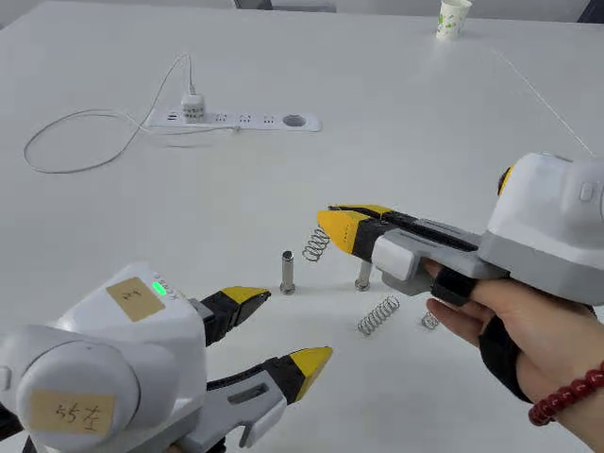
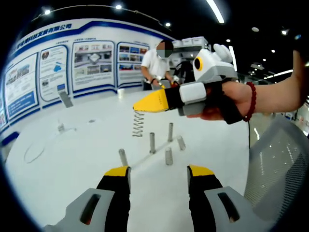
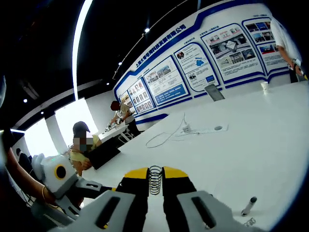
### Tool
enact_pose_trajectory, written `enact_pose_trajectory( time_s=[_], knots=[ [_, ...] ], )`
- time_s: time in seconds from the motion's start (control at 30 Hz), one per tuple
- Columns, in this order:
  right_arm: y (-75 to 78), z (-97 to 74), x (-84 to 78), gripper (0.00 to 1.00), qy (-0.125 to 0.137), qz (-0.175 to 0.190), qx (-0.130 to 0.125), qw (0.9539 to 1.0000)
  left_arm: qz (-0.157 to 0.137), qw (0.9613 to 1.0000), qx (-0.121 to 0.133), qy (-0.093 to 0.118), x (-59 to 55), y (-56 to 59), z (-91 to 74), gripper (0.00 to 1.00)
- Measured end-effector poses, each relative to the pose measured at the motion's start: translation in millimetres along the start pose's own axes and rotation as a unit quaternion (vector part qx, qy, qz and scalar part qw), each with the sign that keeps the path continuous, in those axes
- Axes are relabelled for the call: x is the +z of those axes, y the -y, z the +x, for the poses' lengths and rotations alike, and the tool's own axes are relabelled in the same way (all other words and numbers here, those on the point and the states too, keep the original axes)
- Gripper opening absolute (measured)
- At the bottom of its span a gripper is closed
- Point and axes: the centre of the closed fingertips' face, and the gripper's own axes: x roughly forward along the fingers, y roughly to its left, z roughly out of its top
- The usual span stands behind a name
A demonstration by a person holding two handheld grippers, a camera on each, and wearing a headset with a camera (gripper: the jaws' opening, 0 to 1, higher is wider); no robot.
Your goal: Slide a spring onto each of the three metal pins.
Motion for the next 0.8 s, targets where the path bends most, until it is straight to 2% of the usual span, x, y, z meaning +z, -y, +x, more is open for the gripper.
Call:
enact_pose_trajectory(
  time_s=[0.37, 0.5, 0.7, 0.8],
  knots=[
    [12.9, 18.9, -9.9, 0.11, -0.013, -0.034, -0.024, 0.9991, -0.014, 0.9999, -0.001, -0.007, -6.1, -0.3, 2.9, 0.61],
    [15.5, 26.3, -12.4, 0.11, -0.014, -0.035, -0.027, 0.9989, -0.015, 0.9998, -0.002, -0.010, -8.3, 0.2, 4.2, 0.65],
    [20.1, 33.2, -16.6, 0.11, -0.020, -0.066, -0.034, 0.9971, -0.019, 0.9997, -0.003, -0.012, -11.0, 0.2, 4.6, 0.73],
    [20.3, 34.6, -17.3, 0.11, -0.018, -0.067, -0.033, 0.9970, -0.023, 0.9996, -0.004, -0.015, -11.9, 0.6, 4.9, 0.74]
  ],
)
